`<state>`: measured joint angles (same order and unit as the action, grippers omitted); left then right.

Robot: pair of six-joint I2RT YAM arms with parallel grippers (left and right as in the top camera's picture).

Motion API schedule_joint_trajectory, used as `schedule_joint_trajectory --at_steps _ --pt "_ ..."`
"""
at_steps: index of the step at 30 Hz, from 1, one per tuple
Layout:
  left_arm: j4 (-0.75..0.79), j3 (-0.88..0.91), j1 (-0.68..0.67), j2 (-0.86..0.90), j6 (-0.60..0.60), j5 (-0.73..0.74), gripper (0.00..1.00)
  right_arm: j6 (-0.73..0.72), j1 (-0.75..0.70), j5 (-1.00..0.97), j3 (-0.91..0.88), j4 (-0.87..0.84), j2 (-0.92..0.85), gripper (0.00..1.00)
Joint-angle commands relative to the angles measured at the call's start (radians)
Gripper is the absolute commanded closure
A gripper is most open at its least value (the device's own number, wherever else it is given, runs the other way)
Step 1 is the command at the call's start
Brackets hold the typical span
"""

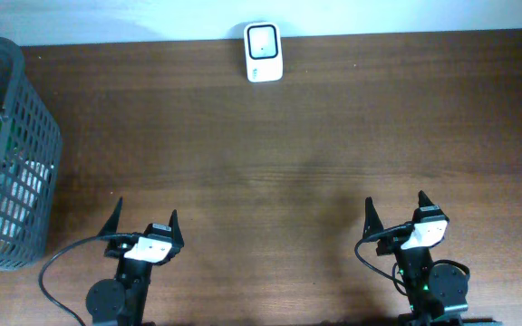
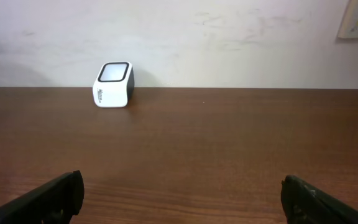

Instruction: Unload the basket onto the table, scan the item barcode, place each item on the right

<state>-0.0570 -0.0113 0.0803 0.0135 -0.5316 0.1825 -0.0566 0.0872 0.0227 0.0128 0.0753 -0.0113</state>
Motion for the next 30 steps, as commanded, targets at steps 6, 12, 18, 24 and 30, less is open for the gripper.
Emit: schedule_joint_trajectory --at_steps 6,12,18,24,30 --pt "-0.008 0.002 -0.004 -0.006 -0.012 -0.004 0.01 -0.004 0.002 -0.009 -0.007 0.000 0.008 0.02" --pt "-0.008 0.002 -0.004 -0.006 -0.012 -0.005 0.01 -0.004 0.002 -0.009 -0.007 0.000 0.008 0.01" --pt "-0.008 0.002 -0.004 -0.006 -0.012 -0.005 0.01 -0.004 0.002 -0.009 -0.007 0.000 0.008 0.02" --pt "-0.008 0.002 -0.004 -0.006 -0.012 -0.005 0.01 -0.004 0.002 -0.009 -0.007 0.000 0.008 0.02" --pt "-0.004 0.001 -0.004 -0.006 0.133 0.087 0.01 -0.004 0.002 -0.009 -0.007 0.000 0.008 0.02"
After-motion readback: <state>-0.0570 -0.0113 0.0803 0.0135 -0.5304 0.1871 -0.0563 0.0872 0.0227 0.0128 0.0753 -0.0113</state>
